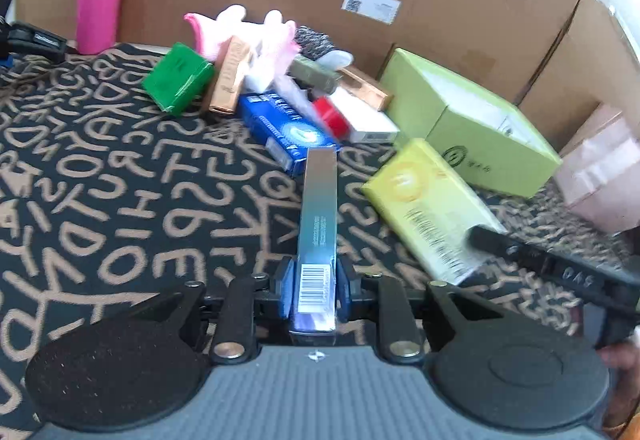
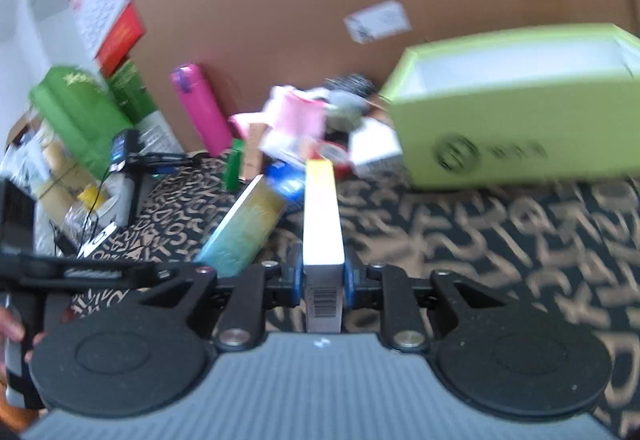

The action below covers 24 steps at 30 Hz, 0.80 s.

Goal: Organize objects
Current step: 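Grasp the silver VIVX box with the left tool while the right tool grasps the yellow box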

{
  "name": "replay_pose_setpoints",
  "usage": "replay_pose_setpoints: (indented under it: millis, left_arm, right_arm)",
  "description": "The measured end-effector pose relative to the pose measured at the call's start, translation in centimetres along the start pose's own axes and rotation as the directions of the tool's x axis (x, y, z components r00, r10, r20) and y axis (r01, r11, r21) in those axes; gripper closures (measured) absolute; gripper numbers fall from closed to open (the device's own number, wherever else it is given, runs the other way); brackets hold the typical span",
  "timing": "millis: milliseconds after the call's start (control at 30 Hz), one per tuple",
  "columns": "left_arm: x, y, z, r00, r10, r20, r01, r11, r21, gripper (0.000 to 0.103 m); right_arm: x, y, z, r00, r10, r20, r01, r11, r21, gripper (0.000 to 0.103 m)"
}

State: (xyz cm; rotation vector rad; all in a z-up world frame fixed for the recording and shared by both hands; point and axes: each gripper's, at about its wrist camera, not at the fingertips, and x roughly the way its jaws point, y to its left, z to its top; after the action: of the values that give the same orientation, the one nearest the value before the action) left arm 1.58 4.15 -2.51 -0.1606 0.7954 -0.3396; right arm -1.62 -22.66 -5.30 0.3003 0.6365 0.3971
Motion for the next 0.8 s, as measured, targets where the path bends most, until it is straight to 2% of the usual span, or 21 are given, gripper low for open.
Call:
replay_pose_setpoints:
  millis: [33,67,100,133,167,233,300,367,433,467,533,600,667,700,733,800]
  left_arm:
    - [0.1,-0.4,-0.1,0.999,0.052,0.017,-0.052,0.998,0.025,0.053]
    - [0.2,-0.8,0.0,0.992,0.122,0.034,-0.124,0.991,0.049,0.043]
    - [0.1,-1.1,-0.1,0.982,0.181,0.057,-0.185,0.980,0.071,0.031]
    - [0.0,-1.6,-0.2,0.971,0.224,0.084,-0.232,0.967,0.104,0.031]
    - [0.0,-2.1,-0.2,0.967,0.233,0.104,-0.247,0.958,0.147,0.031]
    - [0.5,-3.0,-0.1,0.974,0.201,0.107,-0.221,0.949,0.226,0.029]
    - [1.7,-3.5,0.1,0.980,0.182,0.079,-0.197,0.944,0.265,0.029]
    - [3.1,-3.9,0.1,0.979,0.196,0.057,-0.204,0.930,0.306,0.028]
    - [4.3,-3.9,0.0,0.970,0.237,0.058,-0.241,0.903,0.356,0.027]
    - [4.9,-3.9,-0.2,0.960,0.273,0.070,-0.278,0.882,0.381,0.025]
    - [5.0,-3.5,-0.4,0.945,0.301,0.130,-0.328,0.858,0.396,0.015]
    - [4.8,-3.2,-0.3,0.937,0.322,0.134,-0.349,0.856,0.380,0.015]
    - [4.6,-3.0,-0.2,0.938,0.322,0.127,-0.346,0.861,0.373,0.016]
    - [4.4,-3.1,-0.2,0.946,0.302,0.118,-0.324,0.866,0.382,0.024]
    - [4.5,-3.3,-0.3,0.953,0.281,0.111,-0.302,0.871,0.389,0.039]
    - [4.3,-3.6,-0.1,0.972,0.223,0.076,-0.235,0.889,0.394,0.059]
  right_arm:
    - [-0.1,-0.2,0.0,0.999,-0.034,0.005,0.034,0.999,-0.001,0.071]
    - [0.0,-0.1,0.1,0.996,-0.087,-0.003,0.087,0.996,-0.016,0.063]
    - [0.1,0.2,0.1,0.991,-0.134,-0.001,0.133,0.990,-0.049,0.041]
    - [0.0,0.7,-0.1,0.985,-0.169,0.016,0.170,0.981,-0.094,0.028]
    - [0.0,1.6,-0.2,0.982,-0.187,0.035,0.190,0.970,-0.152,0.027]
    - [0.6,2.9,-0.3,0.980,-0.193,0.048,0.199,0.949,-0.244,0.025]
    - [1.8,3.6,0.0,0.978,-0.205,0.034,0.206,0.936,-0.287,0.025]
    - [3.2,3.9,-0.1,0.976,-0.219,0.016,0.213,0.927,-0.308,0.025]
    - [4.1,4.2,-0.2,0.971,-0.239,0.009,0.228,0.916,-0.330,0.025]
    - [4.7,4.3,-0.2,0.968,-0.251,0.005,0.237,0.909,-0.344,0.025]
    - [5.2,4.5,-0.4,0.963,-0.269,0.001,0.251,0.897,-0.363,0.025]
    - [5.2,4.4,-0.5,0.963,-0.271,0.004,0.253,0.895,-0.368,0.025]
    - [5.3,4.3,-0.4,0.964,-0.267,0.004,0.250,0.898,-0.362,0.025]
    - [5.3,4.3,-0.3,0.964,-0.267,0.004,0.251,0.898,-0.361,0.025]
    - [5.5,4.3,-0.3,0.962,-0.272,0.005,0.255,0.896,-0.364,0.025]
    - [5.8,4.4,-0.3,0.958,-0.287,0.008,0.268,0.884,-0.383,0.025]
